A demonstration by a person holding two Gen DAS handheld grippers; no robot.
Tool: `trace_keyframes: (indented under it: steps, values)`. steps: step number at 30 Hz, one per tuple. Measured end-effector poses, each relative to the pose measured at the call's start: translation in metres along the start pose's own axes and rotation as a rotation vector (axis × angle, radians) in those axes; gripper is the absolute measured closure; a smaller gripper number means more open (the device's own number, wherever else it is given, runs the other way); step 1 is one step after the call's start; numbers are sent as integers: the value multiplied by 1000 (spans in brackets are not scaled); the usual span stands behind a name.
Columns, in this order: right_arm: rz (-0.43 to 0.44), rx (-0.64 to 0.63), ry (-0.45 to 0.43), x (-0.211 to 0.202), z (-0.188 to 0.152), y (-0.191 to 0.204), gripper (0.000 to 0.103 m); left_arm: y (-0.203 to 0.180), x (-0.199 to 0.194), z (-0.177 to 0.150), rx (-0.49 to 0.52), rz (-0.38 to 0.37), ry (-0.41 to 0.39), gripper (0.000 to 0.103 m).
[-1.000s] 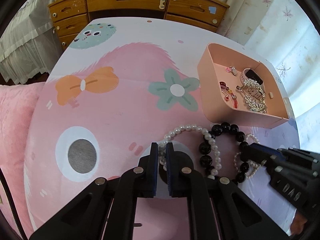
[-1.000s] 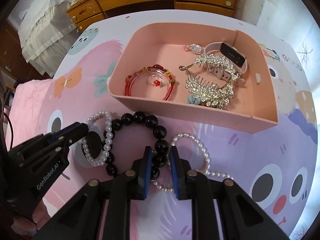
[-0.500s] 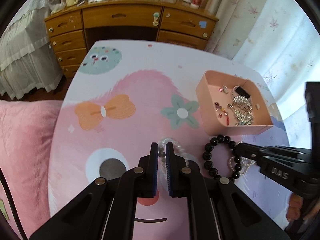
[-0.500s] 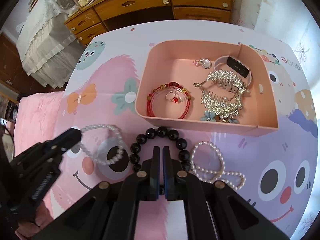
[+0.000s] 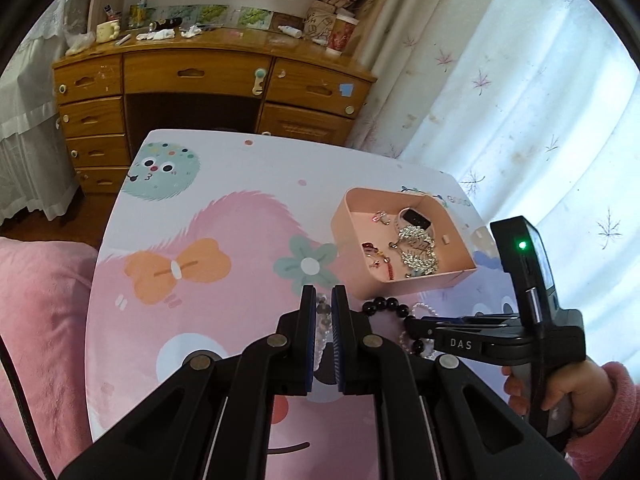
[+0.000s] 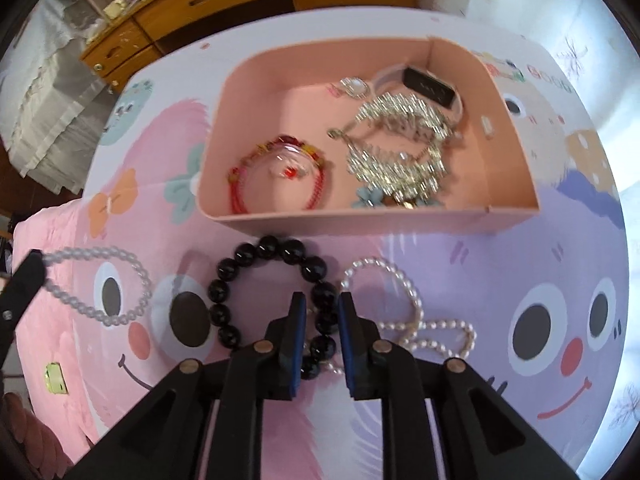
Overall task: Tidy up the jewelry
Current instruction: 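Carry both bracelets over the pink box and open both tools to drop them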
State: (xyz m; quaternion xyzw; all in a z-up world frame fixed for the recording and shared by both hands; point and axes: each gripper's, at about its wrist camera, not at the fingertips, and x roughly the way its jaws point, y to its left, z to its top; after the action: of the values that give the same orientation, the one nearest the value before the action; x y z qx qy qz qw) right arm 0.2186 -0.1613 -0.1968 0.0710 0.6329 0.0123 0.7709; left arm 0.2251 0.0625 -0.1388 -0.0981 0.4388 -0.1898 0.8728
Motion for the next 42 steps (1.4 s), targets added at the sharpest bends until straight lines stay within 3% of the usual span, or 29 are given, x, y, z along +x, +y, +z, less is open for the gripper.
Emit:
trace_keyframes:
  steps: [11, 20, 30, 42]
  values:
    - [-53, -77, -13, 5, 0, 15, 89, 3, -9, 2, 6, -8, -16, 97]
    - [58, -102, -42, -16, 4, 20, 89, -1, -25, 14, 14, -6, -74, 97]
    - [185, -202, -142, -76, 11, 32, 89, -25, -42, 34, 36, -6, -166, 97]
    - [244, -269, -252, -134, 36, 21, 89, -73, -42, 67, 99, -26, -300, 97]
